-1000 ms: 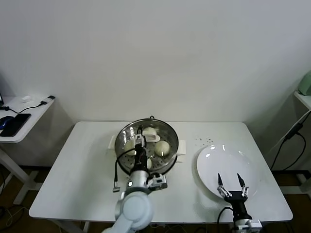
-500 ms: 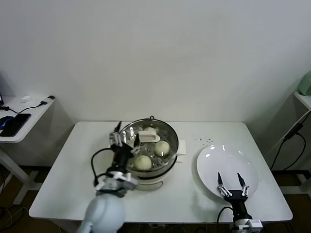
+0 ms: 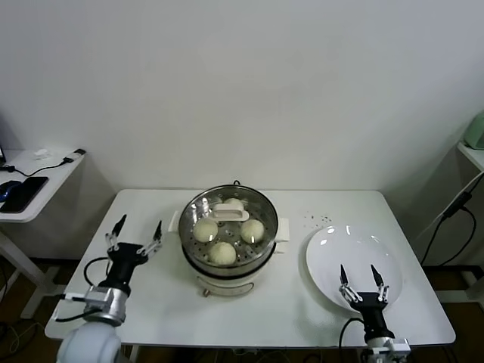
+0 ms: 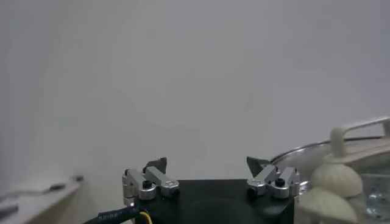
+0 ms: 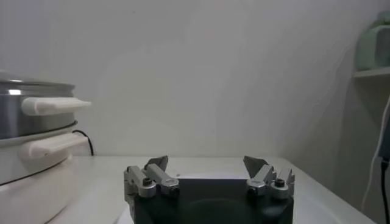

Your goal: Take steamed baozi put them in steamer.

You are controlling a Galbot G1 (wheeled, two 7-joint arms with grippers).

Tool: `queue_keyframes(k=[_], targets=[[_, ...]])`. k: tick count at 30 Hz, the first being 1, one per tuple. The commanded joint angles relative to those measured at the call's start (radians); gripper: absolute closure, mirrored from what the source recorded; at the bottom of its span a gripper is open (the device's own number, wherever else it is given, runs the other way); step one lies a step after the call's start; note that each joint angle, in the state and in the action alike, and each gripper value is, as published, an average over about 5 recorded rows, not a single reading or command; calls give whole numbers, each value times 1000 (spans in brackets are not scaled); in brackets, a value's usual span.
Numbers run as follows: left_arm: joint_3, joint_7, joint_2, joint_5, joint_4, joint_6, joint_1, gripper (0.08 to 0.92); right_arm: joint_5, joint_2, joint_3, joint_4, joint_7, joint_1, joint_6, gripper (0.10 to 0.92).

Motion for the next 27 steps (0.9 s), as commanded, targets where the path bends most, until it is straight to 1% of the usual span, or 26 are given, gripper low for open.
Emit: queue_keyframes(k=[1,7,15,27], targets=[[-87,35,56,-285,233,-322,81,177,1,-2,-1,-3,4,3,2,203],[-44,38,36,-240,263,-332,73,177,13,-3,-4,-12,-8,5,-9,202],[-1,43,18,-191,273,-310,72,177,12,-4,-9,-20,-11,7,-12,202],[27,43,-6,-168,249,-281,83,177,16,1,-5,-17,-11,12,-11,202]])
